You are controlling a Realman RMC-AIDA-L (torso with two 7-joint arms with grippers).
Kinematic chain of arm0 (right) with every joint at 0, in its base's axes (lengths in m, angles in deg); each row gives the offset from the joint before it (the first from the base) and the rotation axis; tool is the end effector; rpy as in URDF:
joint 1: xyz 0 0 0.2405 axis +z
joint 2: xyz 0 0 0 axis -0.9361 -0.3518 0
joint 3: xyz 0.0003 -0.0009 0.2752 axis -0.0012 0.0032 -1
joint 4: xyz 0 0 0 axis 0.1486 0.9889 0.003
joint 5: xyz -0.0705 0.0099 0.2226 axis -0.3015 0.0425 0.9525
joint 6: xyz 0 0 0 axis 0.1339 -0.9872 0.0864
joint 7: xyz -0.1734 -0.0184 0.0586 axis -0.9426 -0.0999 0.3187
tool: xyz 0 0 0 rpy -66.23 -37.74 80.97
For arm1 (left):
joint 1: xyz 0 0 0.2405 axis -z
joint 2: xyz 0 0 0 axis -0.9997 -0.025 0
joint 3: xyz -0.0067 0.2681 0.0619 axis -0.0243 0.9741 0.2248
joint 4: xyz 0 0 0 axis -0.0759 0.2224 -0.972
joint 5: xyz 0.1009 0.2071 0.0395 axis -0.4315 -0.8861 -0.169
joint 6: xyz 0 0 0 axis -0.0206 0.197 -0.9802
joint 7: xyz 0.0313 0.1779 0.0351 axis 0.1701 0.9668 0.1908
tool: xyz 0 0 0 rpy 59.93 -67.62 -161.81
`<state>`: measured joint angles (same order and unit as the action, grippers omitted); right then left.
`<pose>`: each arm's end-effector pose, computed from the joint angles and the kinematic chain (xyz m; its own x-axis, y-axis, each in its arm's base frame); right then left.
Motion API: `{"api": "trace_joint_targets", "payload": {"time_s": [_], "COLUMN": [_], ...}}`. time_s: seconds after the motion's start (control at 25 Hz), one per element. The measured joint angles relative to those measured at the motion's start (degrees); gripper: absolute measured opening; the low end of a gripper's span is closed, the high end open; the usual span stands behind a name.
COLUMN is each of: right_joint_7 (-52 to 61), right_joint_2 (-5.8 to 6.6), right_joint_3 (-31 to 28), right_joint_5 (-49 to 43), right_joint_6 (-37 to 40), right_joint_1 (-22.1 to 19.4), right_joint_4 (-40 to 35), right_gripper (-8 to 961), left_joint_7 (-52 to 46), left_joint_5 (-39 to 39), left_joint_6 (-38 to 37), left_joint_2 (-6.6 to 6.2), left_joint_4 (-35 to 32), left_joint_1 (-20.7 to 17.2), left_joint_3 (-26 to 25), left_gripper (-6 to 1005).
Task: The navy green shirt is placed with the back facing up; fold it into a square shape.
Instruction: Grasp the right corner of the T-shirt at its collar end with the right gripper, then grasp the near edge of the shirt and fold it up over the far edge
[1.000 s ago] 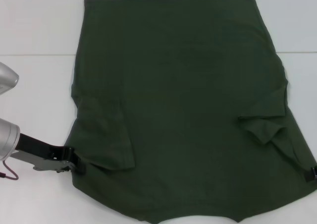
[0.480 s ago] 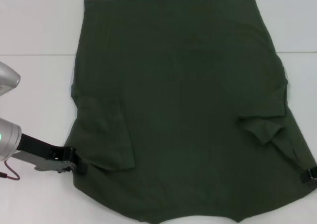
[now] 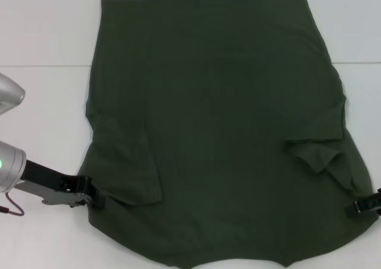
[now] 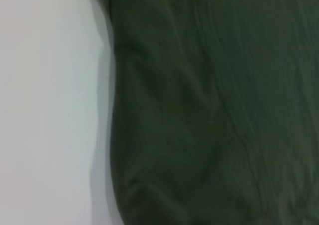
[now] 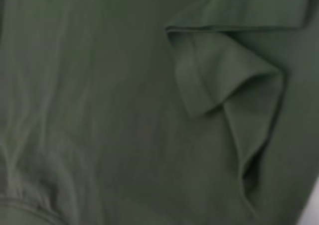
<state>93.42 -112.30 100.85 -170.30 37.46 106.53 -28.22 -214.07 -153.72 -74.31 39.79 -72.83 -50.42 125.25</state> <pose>0.3442 0.3804 0.0158 0.2824 -0.9587 -0.0353 -0.9232 -0.2616 -0.2814 -0.3171 0.3841 -0.0216 0.1530 0.9831 0.1007 0.9756 -0.1340 -0.1740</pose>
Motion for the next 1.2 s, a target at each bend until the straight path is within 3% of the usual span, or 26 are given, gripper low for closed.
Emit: {"api": "trace_joint_targets", "payload": {"time_s": [0.44,0.56,0.76,1.2], "right_joint_7": [0.01,-0.21,-0.25,-2.69], "right_joint_2": [-1.03,-1.02,-0.98,-0.96], "right_joint_3": [0.3,0.39,0.6,1.32], "right_joint_5": [-0.57,-0.73,-0.79,-0.87], "right_joint_6": [-1.35,-1.37,-1.47,-0.49], "right_joint_1": [0.26,0.57,1.09,1.49], "right_joint_4": [-2.2,-1.7,-1.59,-1.3], "right_gripper": [809,584,359,123], "left_joint_7": [0.29,0.31,0.48,4.23], "left_joint_5": [0.09,0.17,0.25,3.3], "left_joint_6": [-0.01,0.0,0.39,0.63], "left_joint_2": [0.09,0.06,0.03,-0.51], "left_joint_4": [0.0,0.0,0.0,1.07], "left_joint_1": [-0.08,-0.09,-0.1,-0.53], "left_joint_3": [-0.01,-0.06,-0.09,-2.64], "left_gripper": [45,45,46,47]}}
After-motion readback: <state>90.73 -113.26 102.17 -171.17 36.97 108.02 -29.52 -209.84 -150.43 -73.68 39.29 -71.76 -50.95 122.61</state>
